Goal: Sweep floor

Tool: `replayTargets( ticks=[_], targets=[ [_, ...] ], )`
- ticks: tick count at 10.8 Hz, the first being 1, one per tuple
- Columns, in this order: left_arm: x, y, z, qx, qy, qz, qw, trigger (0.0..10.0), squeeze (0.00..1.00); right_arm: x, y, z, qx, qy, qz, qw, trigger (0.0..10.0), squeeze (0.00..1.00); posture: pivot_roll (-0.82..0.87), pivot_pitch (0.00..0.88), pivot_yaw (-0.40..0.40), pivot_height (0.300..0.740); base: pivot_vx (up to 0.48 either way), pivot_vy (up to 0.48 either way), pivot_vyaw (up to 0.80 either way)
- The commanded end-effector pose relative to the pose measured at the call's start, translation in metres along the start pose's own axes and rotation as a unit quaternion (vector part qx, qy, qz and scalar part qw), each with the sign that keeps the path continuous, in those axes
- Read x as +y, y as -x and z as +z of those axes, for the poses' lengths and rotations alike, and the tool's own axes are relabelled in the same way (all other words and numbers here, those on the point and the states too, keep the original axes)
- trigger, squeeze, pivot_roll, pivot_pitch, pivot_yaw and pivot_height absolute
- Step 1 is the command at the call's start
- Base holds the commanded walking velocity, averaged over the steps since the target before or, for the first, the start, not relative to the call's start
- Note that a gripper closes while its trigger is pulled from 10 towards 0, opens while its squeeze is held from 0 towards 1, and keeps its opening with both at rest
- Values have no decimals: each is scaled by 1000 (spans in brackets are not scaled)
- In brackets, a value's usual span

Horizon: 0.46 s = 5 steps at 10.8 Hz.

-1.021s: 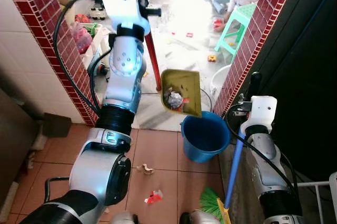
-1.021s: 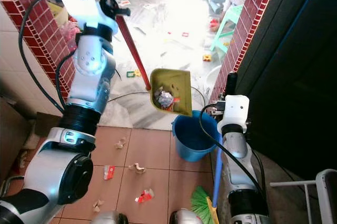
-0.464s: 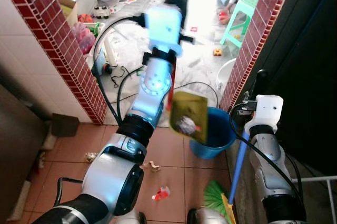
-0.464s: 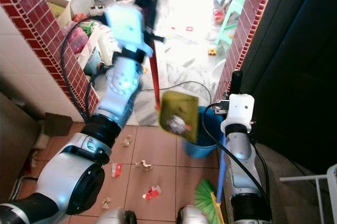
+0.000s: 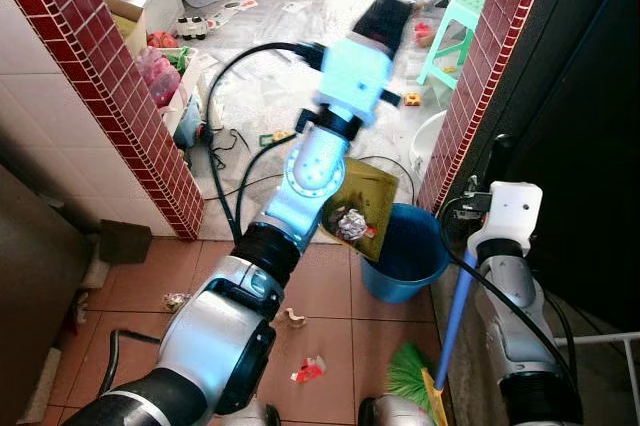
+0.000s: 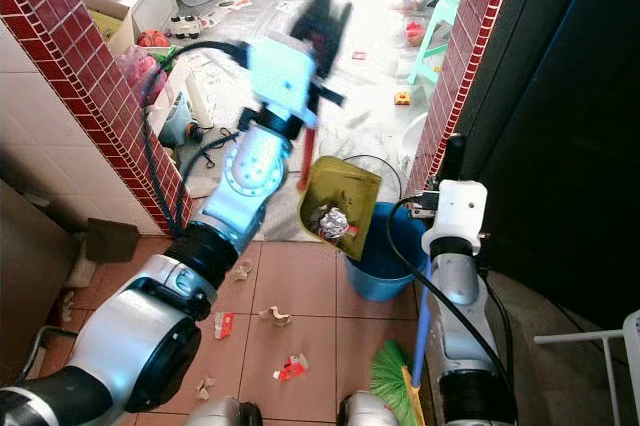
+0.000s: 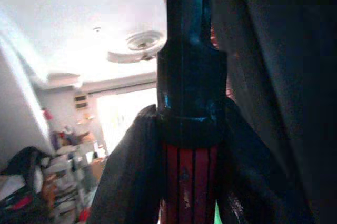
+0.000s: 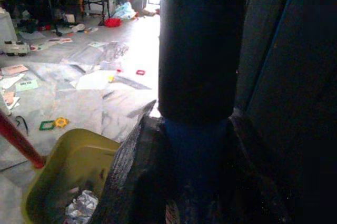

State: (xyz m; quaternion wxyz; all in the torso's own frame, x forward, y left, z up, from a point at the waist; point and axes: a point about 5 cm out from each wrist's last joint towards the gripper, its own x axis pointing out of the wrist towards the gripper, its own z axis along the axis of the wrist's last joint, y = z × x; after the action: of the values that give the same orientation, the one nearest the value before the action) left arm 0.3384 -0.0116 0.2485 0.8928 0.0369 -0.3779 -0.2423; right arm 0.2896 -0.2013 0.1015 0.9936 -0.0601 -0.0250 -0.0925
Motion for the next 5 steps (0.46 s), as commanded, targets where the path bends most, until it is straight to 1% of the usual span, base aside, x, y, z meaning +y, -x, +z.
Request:
replayTargets(
  ticks=[1, 2, 3, 4, 5],
  targets=[
    [-64, -6, 18, -30, 103, -54, 993, 10000, 0, 7, -4, 6, -8, -8, 8, 1000, 10000, 0, -198, 38, 77, 740, 0, 0, 0],
    [-82, -3, 22, -30, 135, -107, 985, 10000, 0, 7, -5, 6, -8, -8, 9, 1000, 10000, 0, -195, 37, 76, 740, 0, 0, 0],
    [-98, 0, 23, -18, 167, -169, 971, 10000, 0, 7, -5, 6, -8, -8, 9, 1000, 10000, 0, -192, 37, 73, 740, 0, 0, 0],
    [-122, 10, 26, -7, 205, -275, 939, 10000, 0, 8, -6, 6, -7, -8, 11, 1000, 10000, 0, -187, 37, 70, 740, 0, 0, 0],
    [-128, 15, 27, -8, 209, -311, 927, 10000, 0, 9, -7, 6, -8, -8, 11, 1000, 10000, 0, -185, 39, 69, 740, 0, 0, 0]
  ],
)
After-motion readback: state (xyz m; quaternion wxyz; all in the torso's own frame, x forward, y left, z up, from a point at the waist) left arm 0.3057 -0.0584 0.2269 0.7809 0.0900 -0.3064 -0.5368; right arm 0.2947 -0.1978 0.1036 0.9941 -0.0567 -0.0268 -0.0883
